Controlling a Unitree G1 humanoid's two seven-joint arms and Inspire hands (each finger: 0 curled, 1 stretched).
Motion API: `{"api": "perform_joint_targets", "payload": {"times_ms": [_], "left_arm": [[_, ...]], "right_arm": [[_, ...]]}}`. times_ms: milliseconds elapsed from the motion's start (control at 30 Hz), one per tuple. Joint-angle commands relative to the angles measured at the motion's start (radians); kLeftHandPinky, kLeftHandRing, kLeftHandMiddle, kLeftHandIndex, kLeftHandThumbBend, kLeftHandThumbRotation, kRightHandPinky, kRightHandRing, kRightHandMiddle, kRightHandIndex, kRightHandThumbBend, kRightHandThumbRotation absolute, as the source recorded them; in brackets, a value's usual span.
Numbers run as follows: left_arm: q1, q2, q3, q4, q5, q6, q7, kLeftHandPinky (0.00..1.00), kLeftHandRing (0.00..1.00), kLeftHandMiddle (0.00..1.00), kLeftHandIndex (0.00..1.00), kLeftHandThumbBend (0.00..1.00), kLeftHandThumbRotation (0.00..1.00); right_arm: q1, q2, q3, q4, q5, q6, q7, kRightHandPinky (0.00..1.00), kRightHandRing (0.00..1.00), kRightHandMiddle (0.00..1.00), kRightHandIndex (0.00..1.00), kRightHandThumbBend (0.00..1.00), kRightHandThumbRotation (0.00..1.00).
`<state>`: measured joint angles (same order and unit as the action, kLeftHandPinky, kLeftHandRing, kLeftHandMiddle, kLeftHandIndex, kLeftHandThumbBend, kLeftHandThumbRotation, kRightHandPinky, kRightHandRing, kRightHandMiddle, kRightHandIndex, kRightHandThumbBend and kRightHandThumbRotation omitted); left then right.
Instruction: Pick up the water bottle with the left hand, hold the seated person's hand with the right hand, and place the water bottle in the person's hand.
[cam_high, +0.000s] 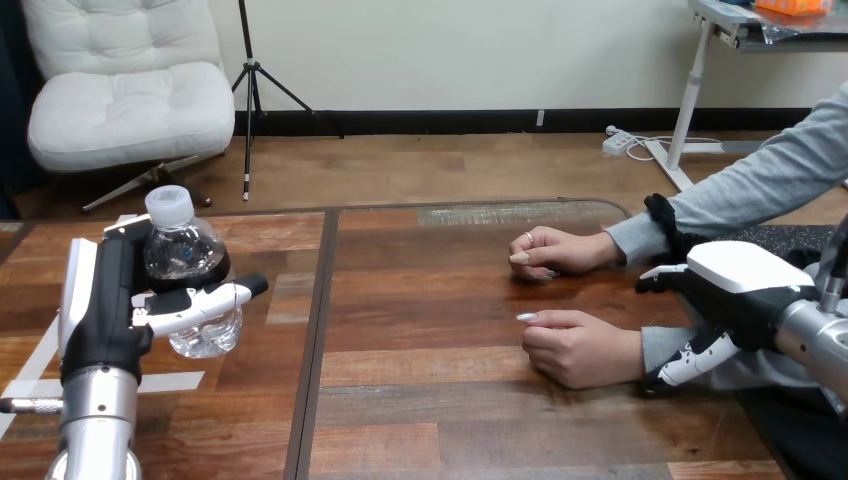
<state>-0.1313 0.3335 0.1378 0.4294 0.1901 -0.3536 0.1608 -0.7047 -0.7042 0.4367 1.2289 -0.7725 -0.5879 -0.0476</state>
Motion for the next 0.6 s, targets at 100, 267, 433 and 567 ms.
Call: {"api": "perform_joint_targets", "payload": {"times_ms": [100,267,433,567], "left_arm": [[-0.054,0.009,0.014,-0.073,0.0,-0.01,0.018,0.3,0.35,0.4,0.41,0.86,0.0],[-0.055,0.009,0.015,-0.071,-0.001,-0.013,0.018,0.31,0.35,0.4,0.41,0.86,0.0],[-0.055,0.01,0.015,-0.07,-0.003,-0.016,0.017,0.31,0.35,0.4,0.41,0.86,0.0],[-0.054,0.007,0.016,-0.076,-0.004,-0.006,0.019,0.3,0.34,0.4,0.41,0.86,0.0]], "right_arm": [[-0.109,0.004,0.036,0.006,-0.031,0.022,-0.025,0.82,0.84,0.85,0.83,1.0,0.45],[-0.116,0.006,0.051,0.008,-0.039,0.024,-0.027,0.82,0.84,0.85,0.83,1.0,0.45],[-0.124,0.008,0.07,0.012,-0.053,0.027,-0.03,0.82,0.84,0.85,0.83,1.0,0.45],[-0.13,0.009,0.085,0.019,-0.065,0.03,-0.037,0.81,0.84,0.85,0.82,1.0,0.45]]}}
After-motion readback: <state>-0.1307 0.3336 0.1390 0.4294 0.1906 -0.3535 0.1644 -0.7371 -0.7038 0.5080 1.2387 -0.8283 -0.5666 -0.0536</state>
